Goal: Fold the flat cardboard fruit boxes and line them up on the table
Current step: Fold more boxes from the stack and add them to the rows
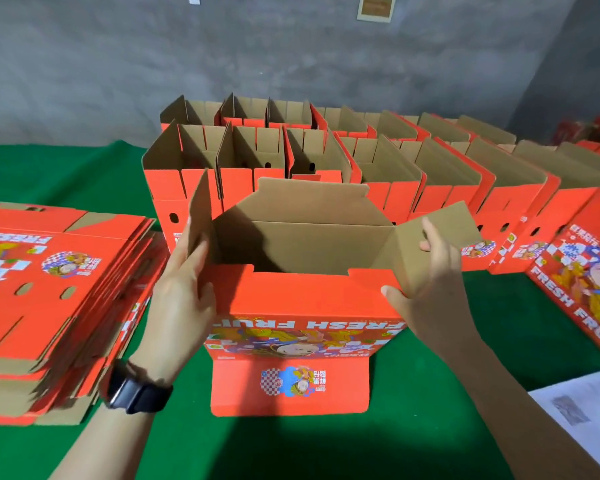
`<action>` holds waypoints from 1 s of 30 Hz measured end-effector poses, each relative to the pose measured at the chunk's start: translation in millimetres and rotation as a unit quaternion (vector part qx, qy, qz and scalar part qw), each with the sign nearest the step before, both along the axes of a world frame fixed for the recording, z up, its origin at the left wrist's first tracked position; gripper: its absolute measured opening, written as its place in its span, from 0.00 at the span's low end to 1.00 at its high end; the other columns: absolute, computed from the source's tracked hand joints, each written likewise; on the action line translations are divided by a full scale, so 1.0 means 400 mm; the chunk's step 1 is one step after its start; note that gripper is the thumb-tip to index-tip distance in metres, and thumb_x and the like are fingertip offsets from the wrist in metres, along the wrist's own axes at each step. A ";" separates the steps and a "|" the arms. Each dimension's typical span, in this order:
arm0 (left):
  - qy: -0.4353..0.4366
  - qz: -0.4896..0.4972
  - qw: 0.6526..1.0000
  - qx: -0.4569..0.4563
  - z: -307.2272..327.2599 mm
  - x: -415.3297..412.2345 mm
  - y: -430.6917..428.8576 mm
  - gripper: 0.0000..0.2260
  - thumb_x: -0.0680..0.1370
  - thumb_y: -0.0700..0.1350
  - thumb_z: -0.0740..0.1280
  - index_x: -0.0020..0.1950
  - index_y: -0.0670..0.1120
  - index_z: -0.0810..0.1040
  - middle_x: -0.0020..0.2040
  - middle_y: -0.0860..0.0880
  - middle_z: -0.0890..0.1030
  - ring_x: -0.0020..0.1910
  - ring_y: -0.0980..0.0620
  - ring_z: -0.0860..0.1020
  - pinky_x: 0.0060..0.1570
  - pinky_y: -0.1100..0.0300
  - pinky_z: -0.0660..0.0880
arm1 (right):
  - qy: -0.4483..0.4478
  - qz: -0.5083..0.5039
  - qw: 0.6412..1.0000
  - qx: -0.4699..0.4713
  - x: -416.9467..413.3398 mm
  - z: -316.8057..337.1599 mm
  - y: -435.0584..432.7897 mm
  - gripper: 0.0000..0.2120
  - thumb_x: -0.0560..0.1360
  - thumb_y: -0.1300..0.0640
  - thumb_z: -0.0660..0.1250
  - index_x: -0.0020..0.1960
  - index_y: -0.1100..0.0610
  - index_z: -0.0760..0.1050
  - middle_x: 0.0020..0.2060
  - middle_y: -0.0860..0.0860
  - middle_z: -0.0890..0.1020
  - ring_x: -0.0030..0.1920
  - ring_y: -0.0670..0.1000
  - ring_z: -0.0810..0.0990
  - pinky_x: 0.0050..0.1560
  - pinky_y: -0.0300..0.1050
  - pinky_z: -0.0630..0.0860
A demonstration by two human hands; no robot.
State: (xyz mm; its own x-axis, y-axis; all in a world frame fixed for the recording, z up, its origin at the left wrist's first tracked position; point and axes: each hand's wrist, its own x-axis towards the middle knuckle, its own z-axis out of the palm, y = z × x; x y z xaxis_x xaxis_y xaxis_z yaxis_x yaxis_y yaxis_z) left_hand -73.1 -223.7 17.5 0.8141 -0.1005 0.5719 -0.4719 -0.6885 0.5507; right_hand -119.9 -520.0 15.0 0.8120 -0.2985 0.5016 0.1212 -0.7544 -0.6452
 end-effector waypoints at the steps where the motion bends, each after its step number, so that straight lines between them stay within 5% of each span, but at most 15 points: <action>1: 0.000 -0.015 1.000 0.004 0.003 0.003 0.003 0.36 0.67 0.21 0.62 0.74 0.39 0.64 0.74 0.50 0.56 0.74 0.54 0.57 0.67 0.78 0.48 | -0.002 0.006 1.000 -0.003 0.001 -0.001 0.001 0.48 0.61 0.70 0.77 0.75 0.55 0.59 0.62 0.55 0.67 0.58 0.38 0.65 0.56 0.16 0.54; 5: -0.027 -0.122 0.991 0.038 0.011 0.015 0.004 0.42 0.66 0.21 0.64 0.75 0.45 0.55 0.72 0.48 0.63 0.72 0.56 0.61 0.71 0.70 0.53 | -0.041 0.008 0.999 -0.006 0.013 -0.007 0.001 0.46 0.61 0.70 0.77 0.74 0.57 0.61 0.63 0.51 0.64 0.59 0.34 0.62 0.59 0.17 0.52; 8: -0.018 -0.164 0.986 -0.015 0.018 0.019 0.008 0.34 0.73 0.39 0.68 0.75 0.50 0.55 0.69 0.55 0.68 0.69 0.63 0.65 0.68 0.72 0.57 | -0.064 -0.002 0.998 -0.003 0.022 -0.009 0.002 0.44 0.63 0.73 0.74 0.74 0.57 0.61 0.71 0.55 0.61 0.69 0.39 0.58 0.65 0.21 0.50; 11: 0.017 -0.142 0.983 -0.117 0.045 0.051 0.020 0.20 0.77 0.55 0.59 0.69 0.55 0.67 0.61 0.54 0.78 0.60 0.68 0.73 0.61 0.74 0.65 | -0.064 0.010 0.998 -0.018 0.024 -0.008 -0.004 0.42 0.65 0.77 0.67 0.75 0.57 0.61 0.76 0.57 0.56 0.72 0.38 0.53 0.64 0.20 0.50; 15: 0.110 -0.066 0.988 -0.085 0.091 0.151 0.008 0.15 0.81 0.45 0.59 0.67 0.45 0.74 0.59 0.41 0.80 0.58 0.44 0.77 0.64 0.52 0.71 | -0.010 0.068 0.993 -0.100 0.017 0.016 -0.010 0.36 0.65 0.77 0.57 0.69 0.54 0.71 0.74 0.53 0.63 0.60 0.42 0.72 0.52 0.23 0.67; 18: 0.148 -0.060 0.986 -0.038 0.101 0.185 -0.018 0.11 0.80 0.43 0.63 0.62 0.46 0.77 0.60 0.45 0.77 0.55 0.48 0.75 0.58 0.54 0.70 | 0.093 0.077 0.968 -0.220 0.020 0.053 -0.012 0.39 0.65 0.76 0.55 0.70 0.49 0.70 0.75 0.45 0.63 0.44 0.55 0.79 0.40 0.40 0.72; 22: 0.198 -0.183 0.952 -0.146 0.101 0.187 -0.018 0.09 0.79 0.37 0.63 0.55 0.50 0.75 0.58 0.53 0.77 0.57 0.60 0.75 0.59 0.61 0.70 | 0.266 0.027 0.905 -0.329 0.047 0.098 0.002 0.47 0.67 0.74 0.55 0.77 0.39 0.49 0.77 0.38 0.45 0.51 0.55 0.78 0.43 0.43 0.70; 25: 0.200 -0.206 0.945 -0.158 0.095 0.193 -0.010 0.19 0.79 0.37 0.62 0.66 0.57 0.70 0.63 0.54 0.76 0.64 0.58 0.72 0.64 0.60 0.66 | 0.310 -0.001 0.866 -0.393 0.068 0.120 0.023 0.50 0.69 0.73 0.57 0.77 0.40 0.37 0.78 0.44 0.39 0.45 0.56 0.77 0.41 0.46 0.71; 27: 0.198 -0.206 0.946 -0.152 0.086 0.199 -0.010 0.21 0.80 0.38 0.61 0.68 0.59 0.68 0.66 0.55 0.74 0.66 0.57 0.71 0.65 0.62 0.64 | 0.299 -0.014 0.859 -0.416 0.083 0.130 0.033 0.49 0.71 0.72 0.59 0.77 0.42 0.34 0.78 0.48 0.41 0.43 0.57 0.76 0.39 0.46 0.69; 30: 0.197 -0.201 0.947 -0.154 0.075 0.206 -0.014 0.18 0.81 0.39 0.60 0.65 0.59 0.71 0.65 0.54 0.74 0.66 0.54 0.71 0.67 0.58 0.64 | 0.235 -0.012 0.856 -0.460 0.100 0.148 0.040 0.42 0.75 0.67 0.61 0.78 0.46 0.40 0.77 0.50 0.56 0.51 0.59 0.80 0.40 0.47 0.69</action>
